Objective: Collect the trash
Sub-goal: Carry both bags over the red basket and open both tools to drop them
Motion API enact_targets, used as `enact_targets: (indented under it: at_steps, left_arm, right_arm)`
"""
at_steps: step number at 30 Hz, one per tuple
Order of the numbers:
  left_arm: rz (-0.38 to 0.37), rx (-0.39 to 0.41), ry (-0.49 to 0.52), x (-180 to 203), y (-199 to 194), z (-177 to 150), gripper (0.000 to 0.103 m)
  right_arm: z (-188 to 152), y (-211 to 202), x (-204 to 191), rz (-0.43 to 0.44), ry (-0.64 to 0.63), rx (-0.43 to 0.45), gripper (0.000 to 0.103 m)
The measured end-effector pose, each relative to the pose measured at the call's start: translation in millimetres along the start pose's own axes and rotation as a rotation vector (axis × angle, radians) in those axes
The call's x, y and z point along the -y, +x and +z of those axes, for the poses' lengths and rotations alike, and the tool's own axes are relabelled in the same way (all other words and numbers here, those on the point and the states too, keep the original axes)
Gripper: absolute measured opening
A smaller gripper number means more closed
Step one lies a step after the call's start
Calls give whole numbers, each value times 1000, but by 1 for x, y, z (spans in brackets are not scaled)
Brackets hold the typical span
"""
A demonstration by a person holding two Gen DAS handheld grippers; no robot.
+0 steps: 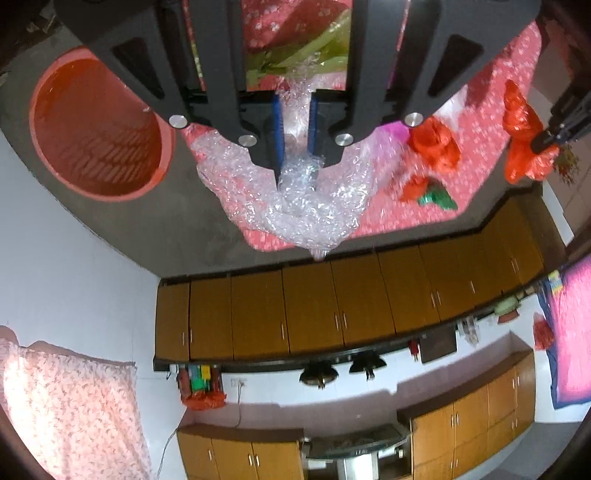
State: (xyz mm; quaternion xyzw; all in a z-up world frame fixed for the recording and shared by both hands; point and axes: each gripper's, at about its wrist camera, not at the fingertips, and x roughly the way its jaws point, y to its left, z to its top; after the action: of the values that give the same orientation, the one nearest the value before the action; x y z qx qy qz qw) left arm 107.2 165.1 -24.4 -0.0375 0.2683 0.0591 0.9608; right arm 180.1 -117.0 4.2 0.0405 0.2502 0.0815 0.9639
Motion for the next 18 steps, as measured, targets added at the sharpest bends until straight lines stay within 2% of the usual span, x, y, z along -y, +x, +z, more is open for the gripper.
enact_targets:
  at_steps: [4, 12, 18]
  left_arm:
    - [-25, 20, 23, 13, -5, 9, 18]
    - [-99, 48, 76, 53, -6, 26, 18]
    - [-194, 63, 141, 107, -1, 41, 18]
  right_arm:
    - [12, -15, 12, -14, 5, 40, 12]
    - [18, -34, 49, -105, -5, 79, 12]
    - [10, -41, 97, -176, 33, 73, 12]
